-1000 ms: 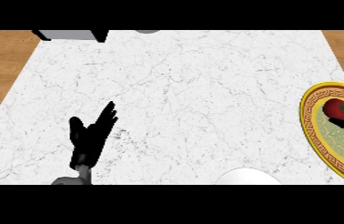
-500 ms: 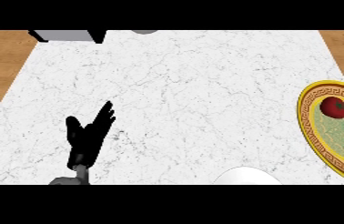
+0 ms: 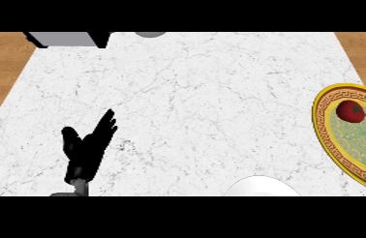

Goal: Pick the tomato from the plate and place it in the plate

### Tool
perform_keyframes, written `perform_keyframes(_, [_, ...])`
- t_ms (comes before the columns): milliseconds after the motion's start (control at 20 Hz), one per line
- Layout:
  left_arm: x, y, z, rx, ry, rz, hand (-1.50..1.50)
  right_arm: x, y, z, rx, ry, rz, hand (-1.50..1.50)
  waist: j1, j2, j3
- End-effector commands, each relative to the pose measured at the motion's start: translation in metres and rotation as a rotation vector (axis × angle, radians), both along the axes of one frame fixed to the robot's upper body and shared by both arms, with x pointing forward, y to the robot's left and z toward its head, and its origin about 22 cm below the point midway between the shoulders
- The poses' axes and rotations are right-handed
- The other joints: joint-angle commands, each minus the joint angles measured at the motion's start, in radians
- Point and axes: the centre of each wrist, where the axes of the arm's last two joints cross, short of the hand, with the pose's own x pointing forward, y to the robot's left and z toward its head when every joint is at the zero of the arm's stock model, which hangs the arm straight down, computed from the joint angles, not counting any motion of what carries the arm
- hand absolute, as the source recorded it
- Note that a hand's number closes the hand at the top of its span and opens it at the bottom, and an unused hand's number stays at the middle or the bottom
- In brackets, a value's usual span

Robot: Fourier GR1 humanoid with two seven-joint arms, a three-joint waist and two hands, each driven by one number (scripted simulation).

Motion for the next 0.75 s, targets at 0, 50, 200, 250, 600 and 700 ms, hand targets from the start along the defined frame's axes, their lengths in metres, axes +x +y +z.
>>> perform_keyframes(0, [-0.001,-0.004,0.002,-0.006,0.001,0.001,0.00,-0.028,-0.015,0.010,0.049,-0.070,0.163,-1.50,-0.007,-0.002,0.001])
perform_keyframes(50, [0.005,0.002,0.002,-0.010,0.011,0.005,0.00,-0.036,-0.018,0.010,0.021,-0.058,0.158,-1.50,-0.013,-0.002,0.000])
perform_keyframes(200, [-0.002,0.006,0.001,-0.009,0.001,0.037,0.00,-0.058,-0.018,0.001,-0.003,-0.033,0.183,-1.50,-0.020,-0.006,-0.001])
perform_keyframes(250, [-0.006,-0.001,-0.007,0.001,0.021,0.028,0.00,-0.058,-0.019,0.002,-0.018,-0.037,0.177,-1.50,-0.018,-0.005,-0.001])
perform_keyframes(600, [0.004,0.007,0.003,-0.014,0.007,0.023,0.00,-0.075,-0.021,0.000,-0.069,0.005,0.167,-1.50,-0.014,-0.006,0.001])
perform_keyframes(700, [-0.004,-0.006,-0.008,-0.008,0.013,0.016,0.00,-0.094,-0.012,-0.022,-0.052,-0.006,0.164,-1.50,-0.029,-0.008,0.001])
